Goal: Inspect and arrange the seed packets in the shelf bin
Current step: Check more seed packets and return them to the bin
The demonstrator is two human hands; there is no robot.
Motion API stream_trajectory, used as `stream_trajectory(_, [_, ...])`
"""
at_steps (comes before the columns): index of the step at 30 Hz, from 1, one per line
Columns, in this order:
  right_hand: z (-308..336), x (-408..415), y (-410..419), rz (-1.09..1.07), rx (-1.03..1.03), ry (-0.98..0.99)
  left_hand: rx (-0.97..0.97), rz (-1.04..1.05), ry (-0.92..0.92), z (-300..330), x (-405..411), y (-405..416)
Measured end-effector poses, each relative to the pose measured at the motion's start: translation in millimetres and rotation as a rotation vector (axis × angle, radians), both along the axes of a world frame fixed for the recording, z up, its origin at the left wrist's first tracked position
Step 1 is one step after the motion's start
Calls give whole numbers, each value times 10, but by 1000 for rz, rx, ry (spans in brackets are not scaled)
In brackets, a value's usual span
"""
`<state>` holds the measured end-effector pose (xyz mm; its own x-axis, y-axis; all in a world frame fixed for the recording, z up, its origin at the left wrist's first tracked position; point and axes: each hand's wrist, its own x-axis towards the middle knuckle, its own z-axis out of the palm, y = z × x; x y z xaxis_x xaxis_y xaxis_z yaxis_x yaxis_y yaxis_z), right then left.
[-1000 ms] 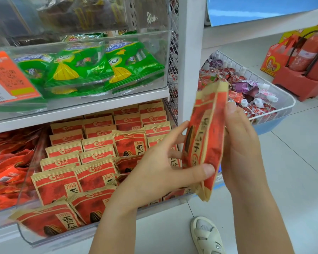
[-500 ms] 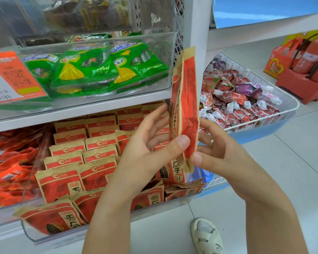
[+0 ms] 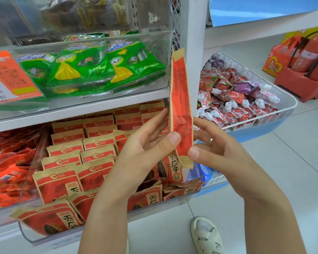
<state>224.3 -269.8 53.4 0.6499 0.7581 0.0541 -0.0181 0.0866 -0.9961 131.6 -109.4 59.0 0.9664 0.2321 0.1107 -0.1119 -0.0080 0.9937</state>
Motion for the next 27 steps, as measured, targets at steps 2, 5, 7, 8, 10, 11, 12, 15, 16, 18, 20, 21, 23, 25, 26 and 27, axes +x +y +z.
stream_trajectory(2, [-9,1,15,-21,-17,-26,27,-26,-7,43,-12,-32])
stream_trajectory(5, [-7,8,13,-68,-48,-99,30,-27,1,73,-43,-43])
stream_trajectory(7, [-1,22,-5,-103,0,-106,-9,-26,15,64,-60,-22])
stream_trajectory(8, [-6,36,-16,-130,32,-105,-49,-22,22,54,-69,-6])
stream_trajectory(10, [-18,66,-26,-218,76,-75,-145,-33,28,25,-81,24])
stream_trajectory(11, [-23,78,-26,-256,94,-38,-181,-52,29,16,-84,33])
stream_trajectory(12, [-33,87,-24,-267,103,-3,-203,-71,36,14,-87,38])
stream_trajectory(15, [-42,77,1,-204,79,48,-164,-84,86,16,-62,34])
stream_trajectory(16, [-47,76,9,-191,71,48,-157,-54,99,14,-46,32])
stream_trajectory(18, [-61,77,16,-189,24,19,-156,35,106,25,-19,21])
stream_trajectory(20, [-74,68,20,-166,-33,-26,-135,93,98,42,-12,7])
stream_trajectory(21, [-71,58,23,-136,-53,-41,-112,108,88,54,-17,-3])
stream_trajectory(23, [-59,33,34,-82,-45,-43,-73,105,84,73,-30,-18])
stream_trajectory(25, [-15,-4,49,-107,31,18,-44,72,116,73,-39,-22])
stream_trajectory(26, [5,-17,56,-141,67,45,-36,49,138,62,-42,-21])
stream_trajectory(27, [23,-31,61,-181,91,59,-29,29,159,53,-46,-20])
